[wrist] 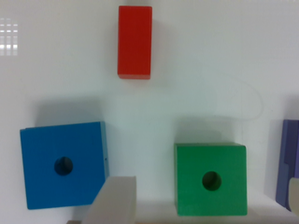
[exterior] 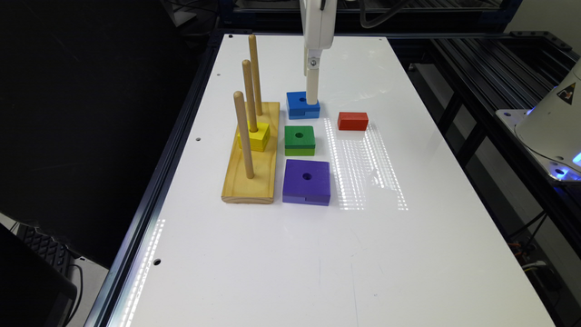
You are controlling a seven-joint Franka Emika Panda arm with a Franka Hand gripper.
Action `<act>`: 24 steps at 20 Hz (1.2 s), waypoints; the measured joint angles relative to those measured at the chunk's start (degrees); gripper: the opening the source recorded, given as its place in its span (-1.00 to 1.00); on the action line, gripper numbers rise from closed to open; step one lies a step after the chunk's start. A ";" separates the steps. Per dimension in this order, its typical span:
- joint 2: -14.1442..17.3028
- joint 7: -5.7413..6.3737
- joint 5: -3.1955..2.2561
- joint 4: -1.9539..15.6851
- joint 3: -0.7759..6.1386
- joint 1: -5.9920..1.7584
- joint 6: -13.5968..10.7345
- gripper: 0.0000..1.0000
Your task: Pick up green block.
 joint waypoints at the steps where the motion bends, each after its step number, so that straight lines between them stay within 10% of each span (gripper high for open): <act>1: 0.40 0.00 0.00 -0.37 0.00 0.00 0.74 1.00; 12: 3.61 1.51 0.04 -0.43 1.75 0.03 5.37 1.00; 24: 7.65 1.54 0.04 -0.31 1.79 -0.01 9.32 1.00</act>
